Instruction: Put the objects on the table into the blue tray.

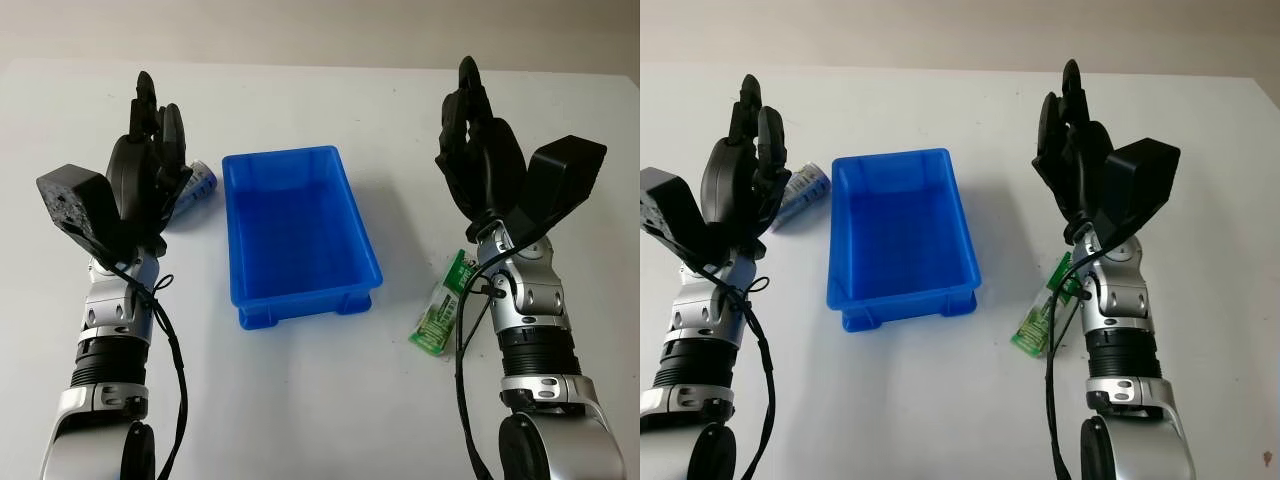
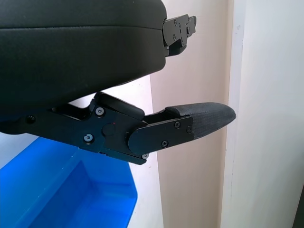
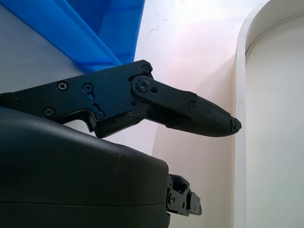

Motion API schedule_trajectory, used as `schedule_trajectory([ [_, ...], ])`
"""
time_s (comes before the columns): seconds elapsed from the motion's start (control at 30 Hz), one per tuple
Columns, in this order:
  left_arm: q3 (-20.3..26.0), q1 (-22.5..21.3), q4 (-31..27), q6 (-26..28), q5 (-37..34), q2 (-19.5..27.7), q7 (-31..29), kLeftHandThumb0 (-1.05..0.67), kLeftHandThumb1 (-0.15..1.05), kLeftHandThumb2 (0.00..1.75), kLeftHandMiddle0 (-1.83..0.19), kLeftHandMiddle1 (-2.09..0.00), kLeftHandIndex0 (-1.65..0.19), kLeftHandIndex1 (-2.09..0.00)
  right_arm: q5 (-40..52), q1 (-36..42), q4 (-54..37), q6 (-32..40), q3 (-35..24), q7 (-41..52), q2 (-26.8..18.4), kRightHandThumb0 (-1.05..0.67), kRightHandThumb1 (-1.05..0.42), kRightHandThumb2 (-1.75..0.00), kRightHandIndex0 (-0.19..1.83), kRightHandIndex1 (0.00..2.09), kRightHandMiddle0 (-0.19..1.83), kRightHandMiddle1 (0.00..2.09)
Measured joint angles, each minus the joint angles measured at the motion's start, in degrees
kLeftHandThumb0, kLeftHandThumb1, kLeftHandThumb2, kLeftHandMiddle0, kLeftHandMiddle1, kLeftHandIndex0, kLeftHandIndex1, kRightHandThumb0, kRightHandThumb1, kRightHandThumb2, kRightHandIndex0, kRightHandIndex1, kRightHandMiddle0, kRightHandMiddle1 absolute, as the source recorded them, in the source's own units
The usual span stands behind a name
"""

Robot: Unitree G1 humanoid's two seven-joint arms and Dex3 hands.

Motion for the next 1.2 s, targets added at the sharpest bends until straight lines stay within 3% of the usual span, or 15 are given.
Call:
schedule_trajectory([
  [0.5,0.02,0.01,-0.43,0.35,0.07,0.16,-0.22,-0.72,1.05,0.63,0.19,0.00,0.19,0.00,0.16,0.11,1.81,0.22,0.01,1.24,-0.10,-0.73,-1.05,-0.73,-0.19,0.00,-0.19,0.00],
  [0.67,0.04,0.02,-0.45,0.33,0.07,0.16,-0.19,-0.73,1.05,0.63,0.19,0.00,0.19,0.00,0.27,0.05,1.82,-0.61,-0.06,4.35,-1.84,-0.76,-1.05,-0.65,-0.19,0.00,-0.19,0.00],
  [0.87,0.18,0.01,-0.68,0.37,-0.03,0.16,0.00,-0.72,1.05,0.61,0.19,0.00,0.19,0.00,-1.08,-0.55,1.80,-3.66,0.10,8.59,-6.61,-0.77,-1.05,-0.43,-0.19,0.00,-0.19,0.00],
  [1.07,0.17,0.01,-0.66,0.37,-0.03,0.16,-0.15,-0.72,1.05,0.62,0.19,0.00,0.19,0.00,-6.20,-2.18,1.47,-3.66,1.88,14.00,-15.15,-0.75,-1.03,-0.13,-0.19,0.01,-0.18,0.01],
  [1.2,0.03,0.01,-0.61,0.35,0.03,0.15,-0.15,-0.73,1.05,0.62,0.19,0.00,0.19,0.00,-7.65,-3.31,-1.04,-0.69,2.58,17.51,-20.16,-0.65,-0.93,-0.04,0.00,0.11,0.02,0.12],
])
